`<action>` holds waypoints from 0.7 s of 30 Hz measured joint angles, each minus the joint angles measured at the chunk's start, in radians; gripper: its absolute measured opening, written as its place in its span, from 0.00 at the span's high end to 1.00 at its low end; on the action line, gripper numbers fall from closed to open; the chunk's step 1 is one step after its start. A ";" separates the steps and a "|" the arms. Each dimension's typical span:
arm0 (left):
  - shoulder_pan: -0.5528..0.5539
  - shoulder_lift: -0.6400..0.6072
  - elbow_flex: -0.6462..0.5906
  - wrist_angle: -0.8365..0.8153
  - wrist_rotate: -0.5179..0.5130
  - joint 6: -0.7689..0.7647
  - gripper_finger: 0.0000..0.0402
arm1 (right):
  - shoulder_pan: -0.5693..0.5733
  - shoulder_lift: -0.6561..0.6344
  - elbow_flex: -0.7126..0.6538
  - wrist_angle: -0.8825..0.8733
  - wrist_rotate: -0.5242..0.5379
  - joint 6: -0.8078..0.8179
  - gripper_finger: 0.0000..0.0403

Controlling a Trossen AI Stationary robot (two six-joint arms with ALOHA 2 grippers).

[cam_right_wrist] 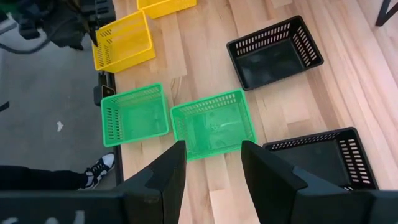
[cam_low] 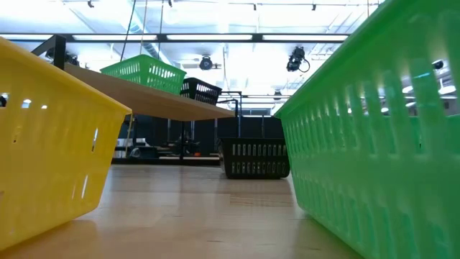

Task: Stack baskets on shelf by color
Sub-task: Put the bottom right yellow bin on the shelf

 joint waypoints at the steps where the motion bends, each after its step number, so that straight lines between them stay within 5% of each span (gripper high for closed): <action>1: 0.000 0.010 0.000 0.002 -0.001 -0.001 0.57 | 0.000 0.000 0.000 0.000 0.000 0.000 0.60; 11: 0.013 0.048 0.000 0.058 -0.026 -0.018 0.59 | 0.000 0.000 0.000 -0.002 0.000 -0.001 0.60; 19: 0.063 0.048 0.001 0.061 -0.036 -0.019 0.94 | 0.000 0.000 0.000 -0.002 0.002 -0.004 0.60; 21: 0.078 0.048 0.001 0.063 -0.034 -0.019 0.96 | 0.000 0.000 0.000 -0.002 0.002 -0.004 0.60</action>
